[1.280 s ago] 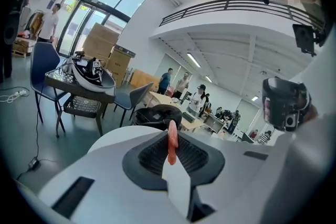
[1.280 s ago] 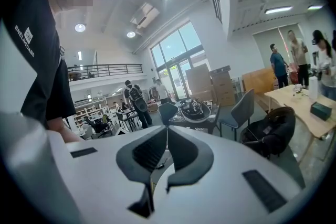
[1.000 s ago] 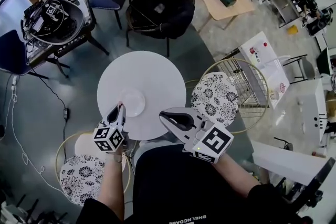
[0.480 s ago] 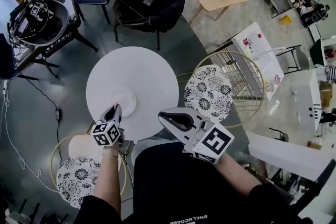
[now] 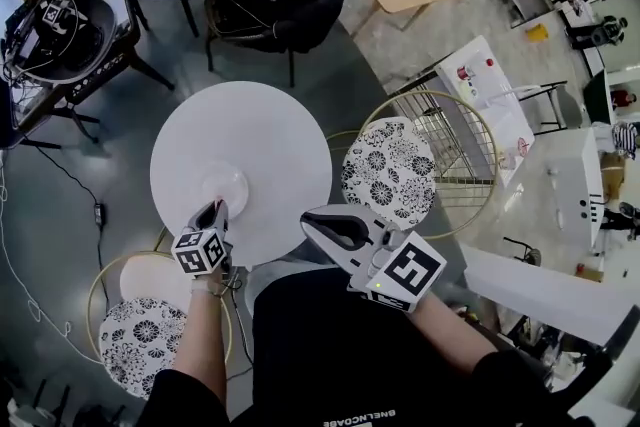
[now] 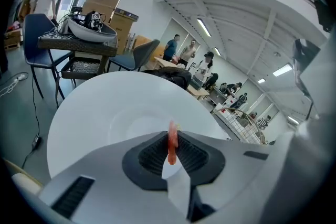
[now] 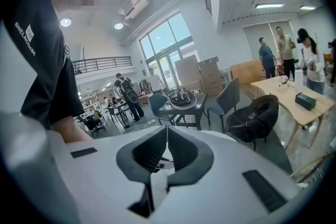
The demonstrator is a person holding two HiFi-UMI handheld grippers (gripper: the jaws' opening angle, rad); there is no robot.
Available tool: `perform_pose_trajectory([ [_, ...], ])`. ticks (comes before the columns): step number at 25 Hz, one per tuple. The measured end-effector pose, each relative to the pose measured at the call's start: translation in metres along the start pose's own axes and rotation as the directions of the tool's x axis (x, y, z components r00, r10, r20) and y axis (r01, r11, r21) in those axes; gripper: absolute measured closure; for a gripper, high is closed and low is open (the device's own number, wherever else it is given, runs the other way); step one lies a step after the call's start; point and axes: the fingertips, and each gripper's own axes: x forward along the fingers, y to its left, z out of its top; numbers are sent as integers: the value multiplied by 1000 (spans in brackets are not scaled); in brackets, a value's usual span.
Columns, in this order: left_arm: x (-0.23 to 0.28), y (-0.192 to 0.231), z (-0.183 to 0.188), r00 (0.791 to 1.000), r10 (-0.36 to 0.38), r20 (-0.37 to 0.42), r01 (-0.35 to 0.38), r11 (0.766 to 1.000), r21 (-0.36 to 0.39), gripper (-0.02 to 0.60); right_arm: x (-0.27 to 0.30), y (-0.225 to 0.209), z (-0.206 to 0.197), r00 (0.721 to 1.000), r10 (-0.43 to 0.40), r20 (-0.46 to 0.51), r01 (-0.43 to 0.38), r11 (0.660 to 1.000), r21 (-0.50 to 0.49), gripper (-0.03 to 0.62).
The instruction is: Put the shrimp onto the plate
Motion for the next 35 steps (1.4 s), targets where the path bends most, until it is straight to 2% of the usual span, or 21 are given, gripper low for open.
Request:
perform_pose_trajectory([
  [11, 14, -1, -26, 997, 20, -81, -18, 1000, 18, 538, -9, -4, -4, 1000, -8, 2, 8, 1000, 2, 576],
  [19, 14, 3, -37, 993, 49, -108, -47, 999, 21, 532, -17, -4, -5, 1000, -15, 8, 15, 1000, 6, 576],
  [27, 12, 6, -33, 995, 58, -87, -58, 998, 5, 463, -18, -1, -6, 1000, -15, 9, 15, 1000, 4, 576],
  [35, 3, -1, -17, 998, 39, -42, -39, 999, 9, 433, -18, 3, -2, 1000, -5, 15, 5, 1000, -7, 576],
])
